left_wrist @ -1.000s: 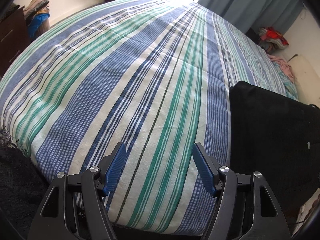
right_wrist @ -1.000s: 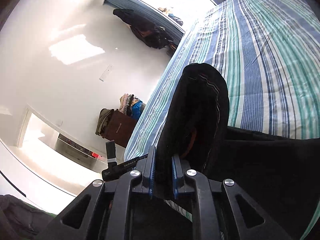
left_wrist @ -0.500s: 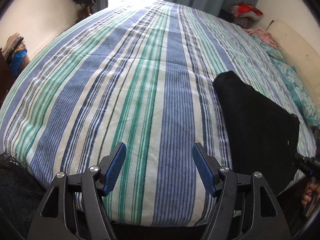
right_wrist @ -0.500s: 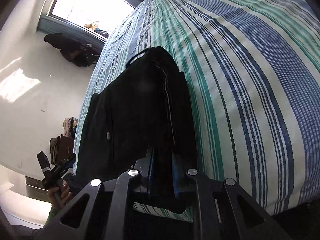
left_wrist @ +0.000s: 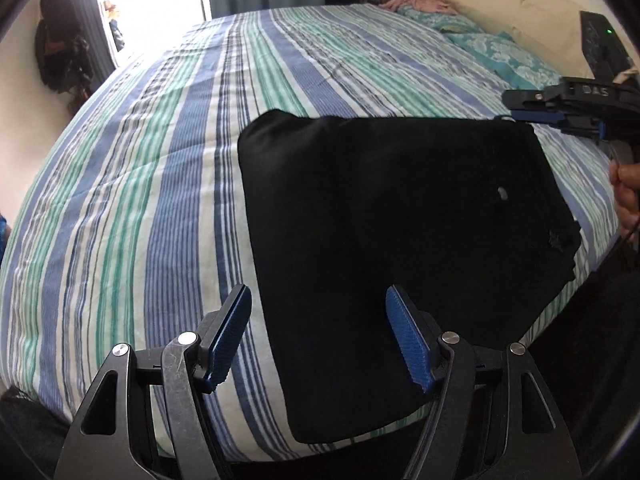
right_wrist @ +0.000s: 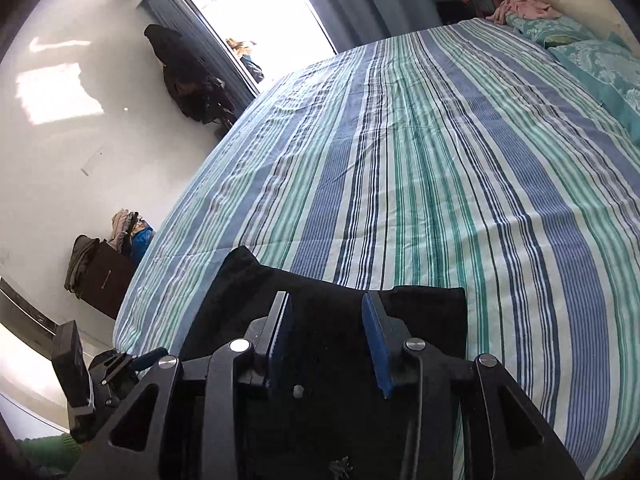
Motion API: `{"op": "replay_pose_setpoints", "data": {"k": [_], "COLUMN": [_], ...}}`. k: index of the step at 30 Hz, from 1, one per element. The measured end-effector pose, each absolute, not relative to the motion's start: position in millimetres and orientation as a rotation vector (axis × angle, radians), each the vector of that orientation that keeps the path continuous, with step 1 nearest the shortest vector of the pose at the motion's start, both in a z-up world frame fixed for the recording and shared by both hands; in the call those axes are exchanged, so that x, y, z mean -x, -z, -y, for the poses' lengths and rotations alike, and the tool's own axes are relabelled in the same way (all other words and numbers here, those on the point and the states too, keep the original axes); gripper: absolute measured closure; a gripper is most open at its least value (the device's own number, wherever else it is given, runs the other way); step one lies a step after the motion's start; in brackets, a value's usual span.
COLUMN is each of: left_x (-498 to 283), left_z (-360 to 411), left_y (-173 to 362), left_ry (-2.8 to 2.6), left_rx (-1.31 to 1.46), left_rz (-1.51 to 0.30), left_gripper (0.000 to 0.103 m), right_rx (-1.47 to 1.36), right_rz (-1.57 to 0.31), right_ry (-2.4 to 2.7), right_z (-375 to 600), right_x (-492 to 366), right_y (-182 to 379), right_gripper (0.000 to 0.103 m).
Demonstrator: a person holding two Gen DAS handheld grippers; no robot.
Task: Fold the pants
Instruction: 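Carry the folded black trousers with the right tool and lower them onto the bed, then open the right tool and release the folded trousers on the bed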
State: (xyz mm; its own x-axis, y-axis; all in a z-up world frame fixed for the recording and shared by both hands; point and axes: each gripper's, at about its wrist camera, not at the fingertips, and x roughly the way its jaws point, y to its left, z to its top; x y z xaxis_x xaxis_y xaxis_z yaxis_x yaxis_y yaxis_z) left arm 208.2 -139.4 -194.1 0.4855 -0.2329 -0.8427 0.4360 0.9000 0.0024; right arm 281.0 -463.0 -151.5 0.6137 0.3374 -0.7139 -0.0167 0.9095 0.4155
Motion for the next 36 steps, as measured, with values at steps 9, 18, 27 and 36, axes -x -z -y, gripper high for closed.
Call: {"op": "replay_pose_setpoints", "data": {"k": [9,18,27,36], "left_x": [-195.2,-194.1,-192.7,-196.2], "left_z": [114.0,127.6,100.4,95.6], "left_y": [179.9,194.4,177.7,180.9], "left_ry": [0.417,0.414,0.357,0.283], "left_rx": [-0.127,-0.161,-0.065,-0.104], "left_rz": [-0.994,-1.035,-1.017,-1.02], "left_gripper": [0.023,0.023,0.016,0.016], "right_rx": [-0.458,-0.262,-0.367,-0.308], "right_rz": [-0.942,-1.01,-0.947,-0.786], "right_ry": [-0.087,-0.074,0.074,0.153], "right_z": [478.0,424.7,439.2,431.1], "right_x": [-263.6,-163.9,-117.8,-106.3], "right_y": [191.4,178.1,193.2,165.7], "right_gripper": [0.072,0.072,0.056,0.02]}}
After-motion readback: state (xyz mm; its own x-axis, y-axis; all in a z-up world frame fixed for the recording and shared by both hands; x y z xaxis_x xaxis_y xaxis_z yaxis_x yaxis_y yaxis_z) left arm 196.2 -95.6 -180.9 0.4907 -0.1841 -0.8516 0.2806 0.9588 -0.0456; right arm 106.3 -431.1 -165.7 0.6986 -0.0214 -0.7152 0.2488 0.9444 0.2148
